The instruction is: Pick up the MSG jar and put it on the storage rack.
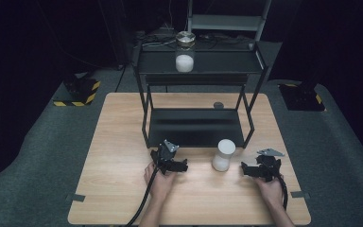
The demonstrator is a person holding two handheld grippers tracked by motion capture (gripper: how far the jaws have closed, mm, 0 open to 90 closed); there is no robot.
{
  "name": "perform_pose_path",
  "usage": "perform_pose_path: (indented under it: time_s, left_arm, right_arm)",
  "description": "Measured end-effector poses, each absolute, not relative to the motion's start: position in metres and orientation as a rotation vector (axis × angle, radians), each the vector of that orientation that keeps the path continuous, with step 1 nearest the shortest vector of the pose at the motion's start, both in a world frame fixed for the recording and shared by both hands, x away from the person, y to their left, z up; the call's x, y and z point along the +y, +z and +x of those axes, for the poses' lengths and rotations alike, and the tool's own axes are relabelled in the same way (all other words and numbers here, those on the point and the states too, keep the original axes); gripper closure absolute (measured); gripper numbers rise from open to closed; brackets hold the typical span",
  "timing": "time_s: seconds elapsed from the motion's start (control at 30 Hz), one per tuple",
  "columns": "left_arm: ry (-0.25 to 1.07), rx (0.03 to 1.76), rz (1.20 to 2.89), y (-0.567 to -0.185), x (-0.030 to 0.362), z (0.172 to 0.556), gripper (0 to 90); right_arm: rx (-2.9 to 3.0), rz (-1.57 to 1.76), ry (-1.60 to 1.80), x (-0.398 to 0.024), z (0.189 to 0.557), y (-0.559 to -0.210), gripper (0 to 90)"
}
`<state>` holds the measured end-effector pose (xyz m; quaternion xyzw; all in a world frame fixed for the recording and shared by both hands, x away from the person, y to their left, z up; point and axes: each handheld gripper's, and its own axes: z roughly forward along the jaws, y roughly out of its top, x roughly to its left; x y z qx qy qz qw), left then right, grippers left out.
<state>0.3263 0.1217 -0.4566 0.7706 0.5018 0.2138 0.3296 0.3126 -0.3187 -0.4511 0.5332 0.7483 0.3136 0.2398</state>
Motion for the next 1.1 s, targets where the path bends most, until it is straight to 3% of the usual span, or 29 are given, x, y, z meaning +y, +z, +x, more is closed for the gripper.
perform_pose_path:
  time_s: [0.5,1.1]
  left_arm:
    - [0.559,1.312,2.017,-0.456,0.122,0.327,0.2]
    - [0.559,1.312,2.017,-0.456,0.122,0.327,0.2]
  right_arm:
    - [2.125,1.409,1.024,-0.343,0.302,-0.448,2.9]
    - [2.266,1.213,1.066,-0.321,0.298,-0.445,2.4]
